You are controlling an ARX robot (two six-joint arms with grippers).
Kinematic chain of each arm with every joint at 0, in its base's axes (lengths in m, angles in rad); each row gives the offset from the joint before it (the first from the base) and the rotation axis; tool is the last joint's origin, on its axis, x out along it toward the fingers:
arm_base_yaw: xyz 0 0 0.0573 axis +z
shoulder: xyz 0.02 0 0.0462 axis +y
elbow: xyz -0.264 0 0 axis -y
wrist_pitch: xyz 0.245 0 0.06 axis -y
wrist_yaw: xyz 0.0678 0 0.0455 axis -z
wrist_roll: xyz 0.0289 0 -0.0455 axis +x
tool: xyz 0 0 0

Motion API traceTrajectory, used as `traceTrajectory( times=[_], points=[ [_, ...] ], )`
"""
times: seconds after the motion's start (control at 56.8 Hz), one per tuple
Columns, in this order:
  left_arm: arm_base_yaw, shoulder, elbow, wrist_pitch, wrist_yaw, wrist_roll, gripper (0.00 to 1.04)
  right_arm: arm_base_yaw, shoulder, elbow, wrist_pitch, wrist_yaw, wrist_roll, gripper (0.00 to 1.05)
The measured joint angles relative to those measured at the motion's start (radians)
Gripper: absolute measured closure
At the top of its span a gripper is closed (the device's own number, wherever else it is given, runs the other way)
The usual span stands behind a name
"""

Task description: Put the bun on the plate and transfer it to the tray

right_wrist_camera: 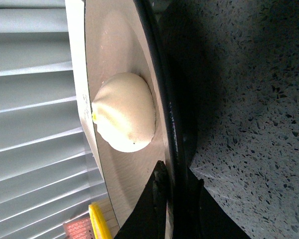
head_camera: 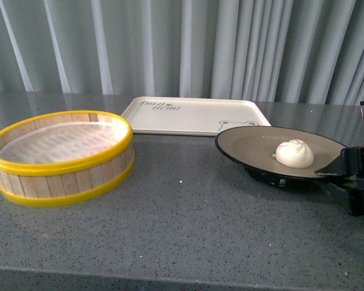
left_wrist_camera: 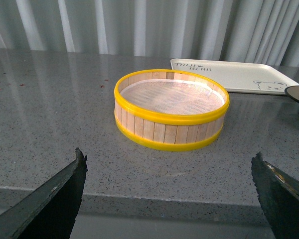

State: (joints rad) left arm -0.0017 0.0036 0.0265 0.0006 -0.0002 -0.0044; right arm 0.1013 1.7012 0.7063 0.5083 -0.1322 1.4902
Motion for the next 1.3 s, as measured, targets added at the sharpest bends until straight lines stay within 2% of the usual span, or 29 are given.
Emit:
traceTrajectory(
  times=[0.476,0.828,1.11,1.304],
  points=[
    [0.0,0.0,0.0,0.0,0.0,0.0,0.07,-0.007,-0.047,-0.039,0.106,0.019,-0.217,1.02],
    [0.0,0.0,0.0,0.0,0.0,0.0,0.07,-0.047,-0.064,-0.027,0.239,-0.045,-0.183,1.02],
    [0.0,0.0,0.0,0.0,0.0,0.0,0.07,-0.059,0.082,0.189,0.227,-0.112,-0.109,1.02],
    [0.0,0.0,0.0,0.0,0.0,0.0,0.07,-0.042,0.201,0.39,0.145,-0.135,-0.108,1.02]
  ],
)
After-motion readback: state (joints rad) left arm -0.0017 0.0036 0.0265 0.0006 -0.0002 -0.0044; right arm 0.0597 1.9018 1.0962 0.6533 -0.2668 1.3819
